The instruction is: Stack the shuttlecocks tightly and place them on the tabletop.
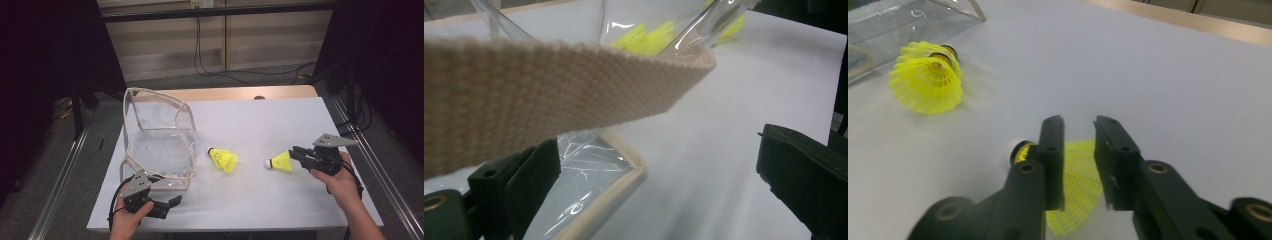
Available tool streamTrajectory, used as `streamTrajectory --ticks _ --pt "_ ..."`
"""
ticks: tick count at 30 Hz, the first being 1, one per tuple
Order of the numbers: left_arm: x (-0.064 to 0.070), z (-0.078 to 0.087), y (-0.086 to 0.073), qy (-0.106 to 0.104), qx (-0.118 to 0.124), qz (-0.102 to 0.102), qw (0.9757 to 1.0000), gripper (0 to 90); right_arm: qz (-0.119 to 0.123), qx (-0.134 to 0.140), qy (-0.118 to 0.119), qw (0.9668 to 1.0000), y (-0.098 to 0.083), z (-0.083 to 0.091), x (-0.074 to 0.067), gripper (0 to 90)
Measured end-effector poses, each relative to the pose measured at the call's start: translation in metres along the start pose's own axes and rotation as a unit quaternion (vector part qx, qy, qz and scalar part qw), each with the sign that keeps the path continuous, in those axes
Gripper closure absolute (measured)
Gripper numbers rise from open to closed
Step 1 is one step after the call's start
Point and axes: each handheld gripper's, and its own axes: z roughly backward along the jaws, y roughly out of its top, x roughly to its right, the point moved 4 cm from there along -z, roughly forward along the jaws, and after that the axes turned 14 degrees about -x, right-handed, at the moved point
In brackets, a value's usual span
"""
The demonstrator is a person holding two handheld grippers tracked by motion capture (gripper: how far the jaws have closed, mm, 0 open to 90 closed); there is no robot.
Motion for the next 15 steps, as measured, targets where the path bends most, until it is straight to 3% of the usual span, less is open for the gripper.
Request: streamTrajectory --ticks 15 --pt "0.0 0.0 0.0 0.0 0.002 0.001 1.0 3.9 -0.007 -0.002 0.036 0.9993 -0.007 -0.012 -0.009 35.5"
